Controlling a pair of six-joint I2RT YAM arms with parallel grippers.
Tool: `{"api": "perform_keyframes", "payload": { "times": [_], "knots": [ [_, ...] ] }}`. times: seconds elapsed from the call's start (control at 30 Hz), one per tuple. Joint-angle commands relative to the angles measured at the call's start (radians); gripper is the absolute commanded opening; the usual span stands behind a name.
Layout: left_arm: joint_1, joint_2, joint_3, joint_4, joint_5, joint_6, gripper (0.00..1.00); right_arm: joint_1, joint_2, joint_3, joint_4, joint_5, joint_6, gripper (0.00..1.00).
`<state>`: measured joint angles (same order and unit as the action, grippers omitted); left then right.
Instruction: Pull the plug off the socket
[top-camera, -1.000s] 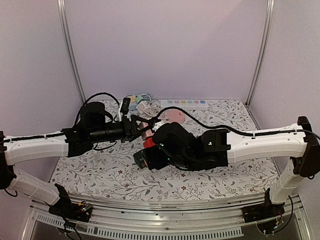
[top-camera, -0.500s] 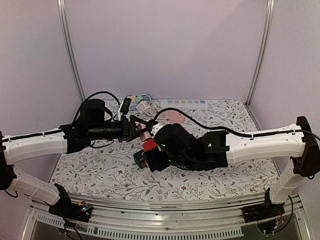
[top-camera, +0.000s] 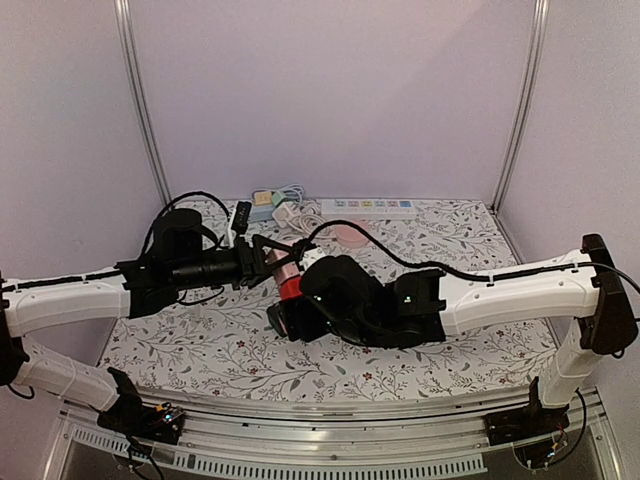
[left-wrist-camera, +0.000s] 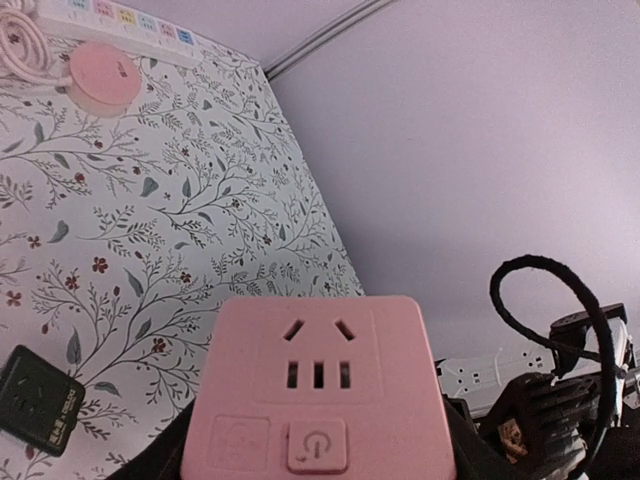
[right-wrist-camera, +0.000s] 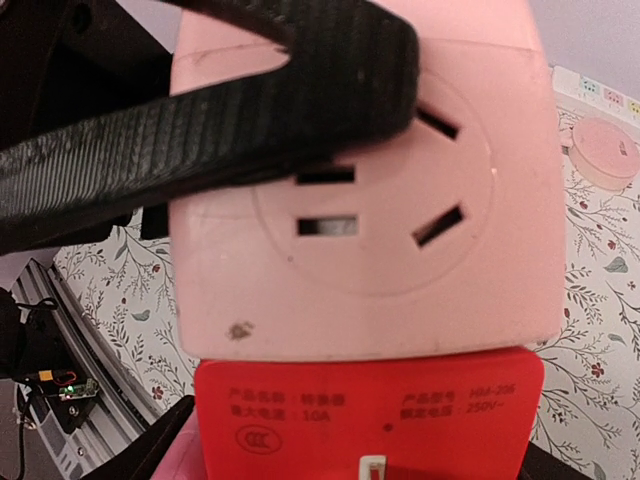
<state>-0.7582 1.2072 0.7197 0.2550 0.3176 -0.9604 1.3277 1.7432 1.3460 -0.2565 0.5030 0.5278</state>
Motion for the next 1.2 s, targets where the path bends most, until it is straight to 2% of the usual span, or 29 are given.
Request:
{"api": "perform_keyframes", "payload": {
  "times": [0.0, 0.23, 0.43, 0.57, 0.83, 1.0, 1.17],
  "knots": [
    [0.030, -0.059, -0.012, -0.006, -0.101, -0.023, 0.00, -0.037, -0.005, 0.000, 0.034, 0.077, 0.116, 0.46],
    [0.065, -0.043, 0.032, -0.054, -0.032, -0.025, 0.00, -0.038, -0.002, -0.025, 0.094, -0.019, 0.015, 0.47],
    [0.110, 0.014, 0.123, -0.160, 0.079, 0.016, 0.00, 0.023, -0.002, -0.038, 0.107, -0.070, -0.231, 0.44],
    [0.112, 0.027, 0.150, -0.215, 0.074, 0.036, 0.00, 0.042, -0.001, -0.056, 0.111, -0.058, -0.290, 0.45],
    [0.117, -0.049, 0.103, -0.242, -0.062, 0.046, 0.00, 0.038, -0.006, -0.028, 0.128, 0.063, -0.180, 0.49],
    [0.120, -0.122, 0.071, -0.252, -0.122, 0.036, 0.00, 0.027, 0.035, 0.059, 0.116, 0.058, -0.037, 0.49],
    [0.120, -0.244, -0.008, -0.252, -0.222, 0.023, 0.00, 0.011, 0.038, 0.078, 0.119, 0.030, 0.052, 0.49]
  ]
}}
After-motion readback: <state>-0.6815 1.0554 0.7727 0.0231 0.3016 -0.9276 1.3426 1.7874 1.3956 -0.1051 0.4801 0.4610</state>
